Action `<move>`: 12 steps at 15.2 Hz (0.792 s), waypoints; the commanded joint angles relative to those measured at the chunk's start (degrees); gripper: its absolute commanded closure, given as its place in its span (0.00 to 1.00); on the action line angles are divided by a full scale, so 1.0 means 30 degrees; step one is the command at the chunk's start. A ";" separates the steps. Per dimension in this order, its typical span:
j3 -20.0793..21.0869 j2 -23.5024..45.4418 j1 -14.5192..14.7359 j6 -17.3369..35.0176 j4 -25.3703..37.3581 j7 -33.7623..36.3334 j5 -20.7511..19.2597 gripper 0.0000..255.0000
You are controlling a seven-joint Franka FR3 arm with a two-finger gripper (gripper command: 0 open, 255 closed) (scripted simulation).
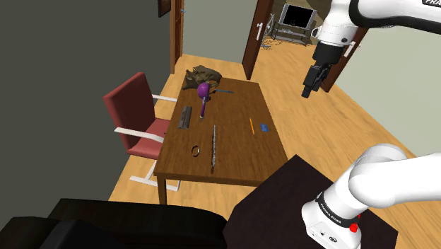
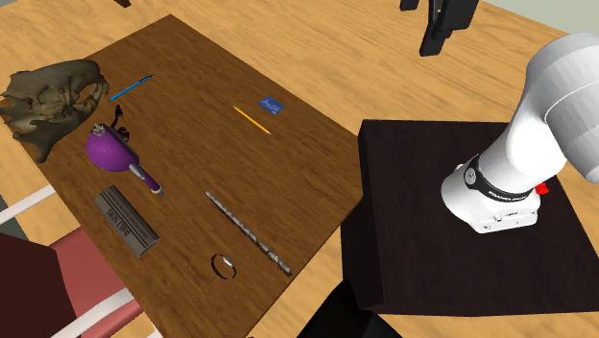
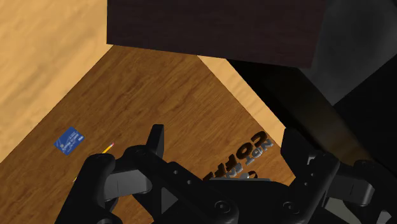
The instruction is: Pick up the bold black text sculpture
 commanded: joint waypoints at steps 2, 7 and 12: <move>0.0223 0.0080 -0.0031 0.0645 -0.0510 0.0526 0.0205 0.00; 0.1365 0.1007 -0.0127 0.4025 -0.2654 0.3070 0.1194 0.00; 0.2523 0.2859 -0.0172 0.7645 -0.4063 0.5508 0.2061 0.00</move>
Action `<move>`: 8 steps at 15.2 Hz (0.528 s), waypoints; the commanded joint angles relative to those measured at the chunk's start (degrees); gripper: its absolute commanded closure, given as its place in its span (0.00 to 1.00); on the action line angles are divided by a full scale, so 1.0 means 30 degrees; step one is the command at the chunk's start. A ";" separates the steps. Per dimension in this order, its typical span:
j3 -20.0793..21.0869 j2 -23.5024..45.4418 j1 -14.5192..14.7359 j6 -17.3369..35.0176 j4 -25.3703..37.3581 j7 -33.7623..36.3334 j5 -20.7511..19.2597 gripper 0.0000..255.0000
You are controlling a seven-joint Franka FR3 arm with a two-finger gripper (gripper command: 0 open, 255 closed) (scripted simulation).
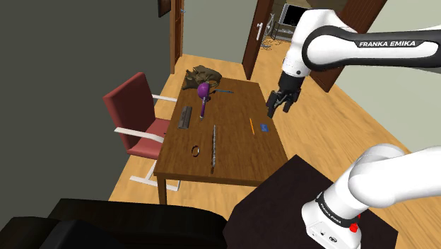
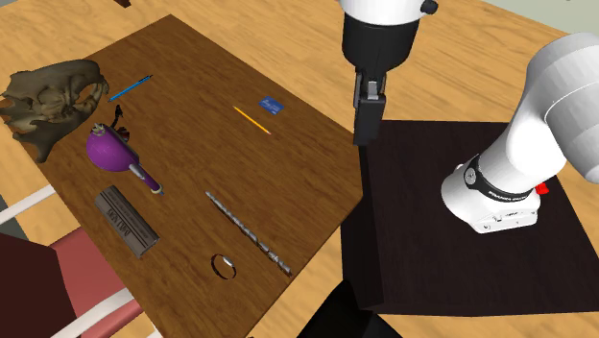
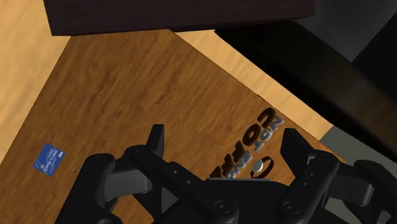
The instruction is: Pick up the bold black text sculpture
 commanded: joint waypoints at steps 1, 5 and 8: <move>0.0496 0.0887 -0.0006 0.1578 -0.0488 0.1048 0.0343 0.00; 0.1394 0.3157 -0.0084 0.4572 -0.0901 0.2967 0.0801 0.00; 0.2026 0.5175 -0.0196 0.6780 -0.0856 0.4439 0.0944 0.00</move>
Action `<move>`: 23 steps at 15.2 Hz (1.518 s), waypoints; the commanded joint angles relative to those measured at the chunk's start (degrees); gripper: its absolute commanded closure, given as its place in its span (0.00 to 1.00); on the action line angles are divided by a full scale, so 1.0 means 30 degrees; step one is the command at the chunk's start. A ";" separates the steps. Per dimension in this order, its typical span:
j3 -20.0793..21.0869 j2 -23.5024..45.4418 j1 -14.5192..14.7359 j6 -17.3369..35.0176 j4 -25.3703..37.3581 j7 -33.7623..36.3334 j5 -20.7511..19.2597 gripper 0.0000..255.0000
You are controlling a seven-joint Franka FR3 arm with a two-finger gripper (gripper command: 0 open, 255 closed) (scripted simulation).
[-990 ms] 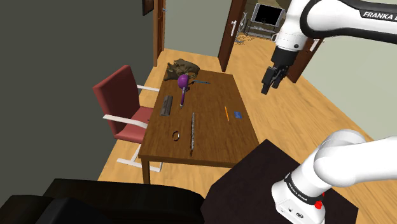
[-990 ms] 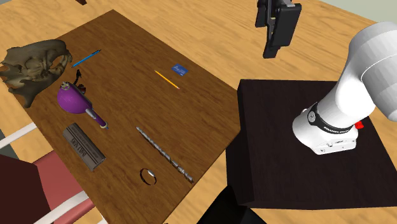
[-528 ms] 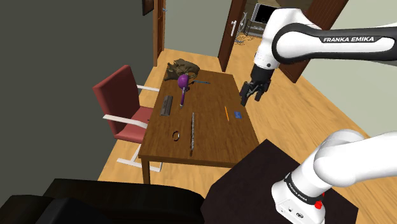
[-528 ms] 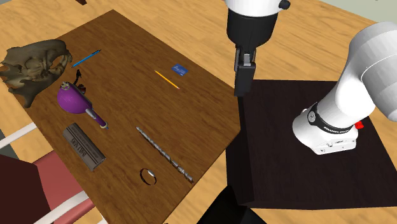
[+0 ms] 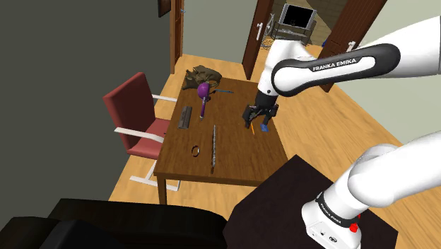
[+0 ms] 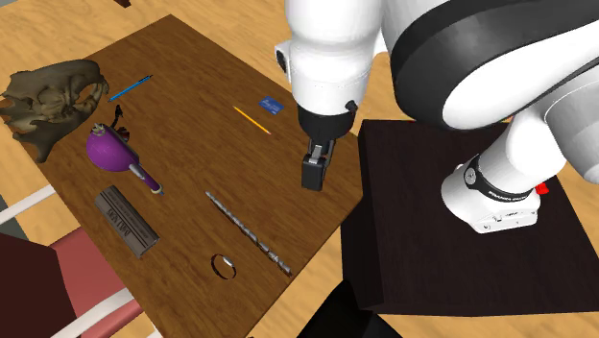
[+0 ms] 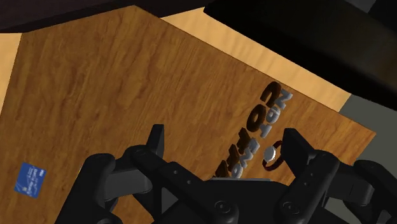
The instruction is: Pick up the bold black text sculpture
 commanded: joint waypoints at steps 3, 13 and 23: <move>0.0910 0.2891 -0.0092 0.2881 0.0387 0.2260 0.0017 0.00; 0.1323 1.0965 -0.0081 0.8391 0.3527 0.8351 -0.2565 0.00; -0.0334 1.7040 0.1373 1.1006 0.7392 1.2088 -0.4281 0.00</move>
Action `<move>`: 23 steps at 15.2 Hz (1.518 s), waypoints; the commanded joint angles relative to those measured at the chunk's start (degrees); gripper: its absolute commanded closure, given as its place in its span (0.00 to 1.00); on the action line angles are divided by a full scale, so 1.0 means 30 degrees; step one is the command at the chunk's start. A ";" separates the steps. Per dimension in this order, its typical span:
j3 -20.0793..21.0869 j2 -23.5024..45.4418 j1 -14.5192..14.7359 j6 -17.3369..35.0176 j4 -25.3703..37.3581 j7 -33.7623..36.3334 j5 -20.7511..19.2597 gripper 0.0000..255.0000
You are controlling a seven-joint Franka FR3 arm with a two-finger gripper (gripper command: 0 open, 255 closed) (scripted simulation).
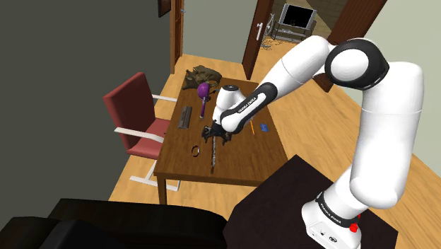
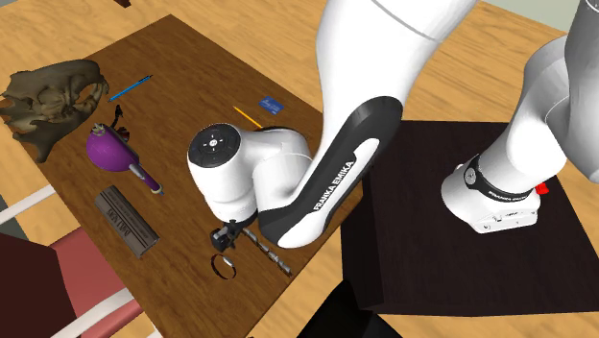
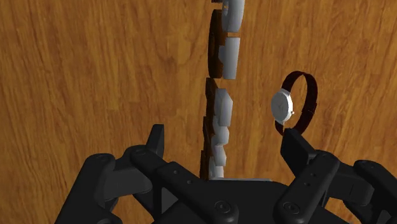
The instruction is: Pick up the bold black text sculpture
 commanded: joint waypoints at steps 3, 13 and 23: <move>-0.0240 0.0962 0.0216 0.0756 0.0226 0.0230 -0.0218 0.00; -0.0333 0.1363 0.0285 0.1060 0.0326 0.0280 -0.0297 1.00; 0.0064 -0.0360 -0.0023 -0.0257 -0.0084 0.0033 0.0069 1.00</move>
